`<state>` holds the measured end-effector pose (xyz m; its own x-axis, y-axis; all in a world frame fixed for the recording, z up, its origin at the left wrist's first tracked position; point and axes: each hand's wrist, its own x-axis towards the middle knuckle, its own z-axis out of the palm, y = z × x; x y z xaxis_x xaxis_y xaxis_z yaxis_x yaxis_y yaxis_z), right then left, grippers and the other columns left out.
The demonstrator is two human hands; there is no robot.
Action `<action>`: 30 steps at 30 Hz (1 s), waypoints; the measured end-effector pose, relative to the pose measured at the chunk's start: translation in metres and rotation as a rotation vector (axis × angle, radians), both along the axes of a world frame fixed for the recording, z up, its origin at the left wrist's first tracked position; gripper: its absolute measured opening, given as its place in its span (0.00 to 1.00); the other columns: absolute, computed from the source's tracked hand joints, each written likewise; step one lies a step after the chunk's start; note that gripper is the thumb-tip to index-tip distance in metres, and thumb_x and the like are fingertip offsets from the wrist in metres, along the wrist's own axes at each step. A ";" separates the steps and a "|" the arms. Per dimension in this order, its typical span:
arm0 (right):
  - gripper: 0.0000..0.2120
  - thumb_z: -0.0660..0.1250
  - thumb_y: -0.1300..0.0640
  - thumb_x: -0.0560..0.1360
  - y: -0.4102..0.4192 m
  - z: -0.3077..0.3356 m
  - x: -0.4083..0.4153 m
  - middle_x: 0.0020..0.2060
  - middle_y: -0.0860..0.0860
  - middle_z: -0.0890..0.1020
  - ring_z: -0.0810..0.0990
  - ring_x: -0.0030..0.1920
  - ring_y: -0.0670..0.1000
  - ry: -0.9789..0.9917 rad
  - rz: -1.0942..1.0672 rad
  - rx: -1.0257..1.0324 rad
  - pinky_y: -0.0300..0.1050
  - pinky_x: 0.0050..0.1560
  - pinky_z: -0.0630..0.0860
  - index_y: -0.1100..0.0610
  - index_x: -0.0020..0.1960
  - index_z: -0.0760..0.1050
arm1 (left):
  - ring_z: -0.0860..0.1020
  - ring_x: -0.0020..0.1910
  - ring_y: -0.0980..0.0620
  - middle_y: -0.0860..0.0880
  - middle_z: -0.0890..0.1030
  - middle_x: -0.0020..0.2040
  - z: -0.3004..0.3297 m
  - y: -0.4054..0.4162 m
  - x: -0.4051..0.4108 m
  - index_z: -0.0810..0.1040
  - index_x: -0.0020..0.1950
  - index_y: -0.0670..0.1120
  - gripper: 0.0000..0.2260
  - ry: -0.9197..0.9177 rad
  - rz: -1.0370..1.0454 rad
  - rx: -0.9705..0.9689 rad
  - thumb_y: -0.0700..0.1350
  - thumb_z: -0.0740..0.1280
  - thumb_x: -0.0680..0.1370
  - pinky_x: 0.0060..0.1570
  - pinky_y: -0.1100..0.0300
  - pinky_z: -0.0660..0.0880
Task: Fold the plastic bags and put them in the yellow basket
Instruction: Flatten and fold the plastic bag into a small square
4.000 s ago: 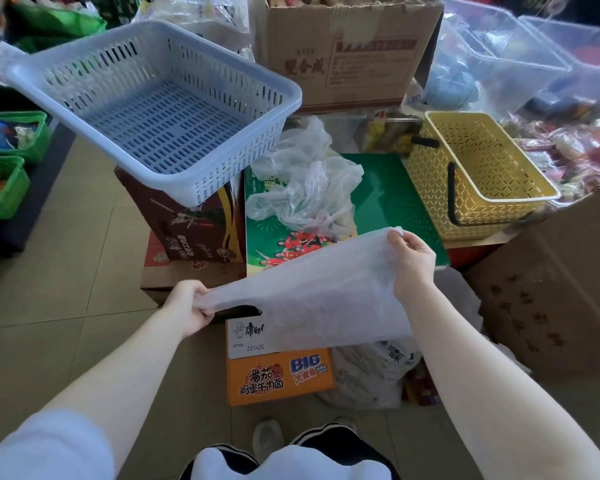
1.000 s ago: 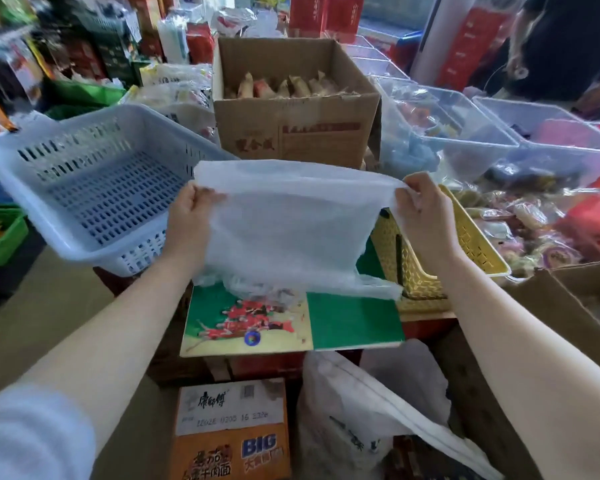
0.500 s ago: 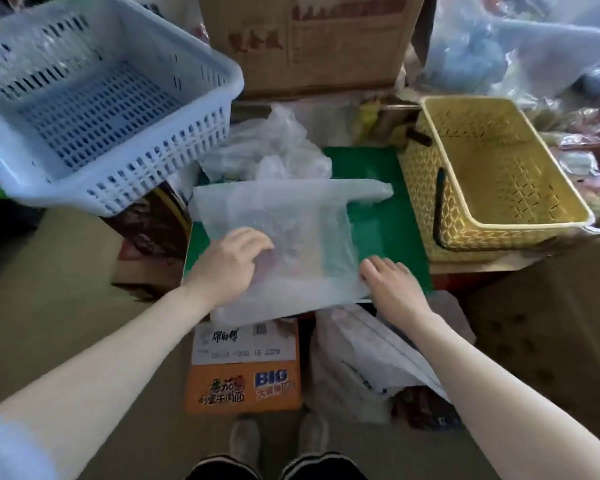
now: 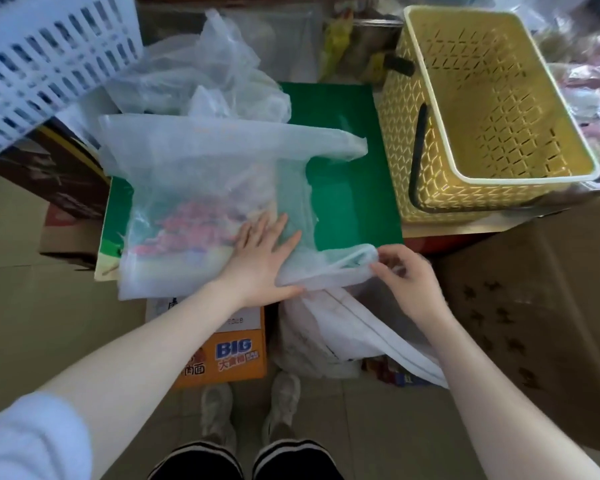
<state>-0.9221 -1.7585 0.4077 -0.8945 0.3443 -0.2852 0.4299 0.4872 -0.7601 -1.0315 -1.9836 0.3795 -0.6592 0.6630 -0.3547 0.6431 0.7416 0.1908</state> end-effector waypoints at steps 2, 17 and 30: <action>0.03 0.68 0.59 0.74 -0.005 0.001 -0.003 0.40 0.48 0.79 0.77 0.43 0.47 0.020 -0.063 -0.180 0.39 0.46 0.72 0.56 0.47 0.76 | 0.39 0.74 0.44 0.48 0.40 0.77 0.000 0.000 0.001 0.45 0.76 0.53 0.40 -0.014 0.012 0.061 0.70 0.55 0.72 0.70 0.47 0.36; 0.06 0.62 0.66 0.75 -0.021 -0.007 0.007 0.35 0.50 0.74 0.76 0.37 0.55 0.038 -0.485 0.134 0.53 0.37 0.75 0.57 0.46 0.66 | 0.77 0.38 0.47 0.45 0.78 0.42 0.001 0.033 0.025 0.70 0.51 0.47 0.09 0.149 -0.121 0.611 0.47 0.60 0.72 0.37 0.56 0.78; 0.13 0.57 0.64 0.76 -0.028 -0.005 0.023 0.55 0.59 0.77 0.73 0.57 0.58 0.329 -0.224 0.485 0.51 0.56 0.72 0.64 0.58 0.73 | 0.55 0.73 0.54 0.52 0.57 0.73 -0.010 0.014 0.002 0.71 0.68 0.49 0.32 -0.122 -0.062 0.581 0.67 0.47 0.75 0.70 0.64 0.47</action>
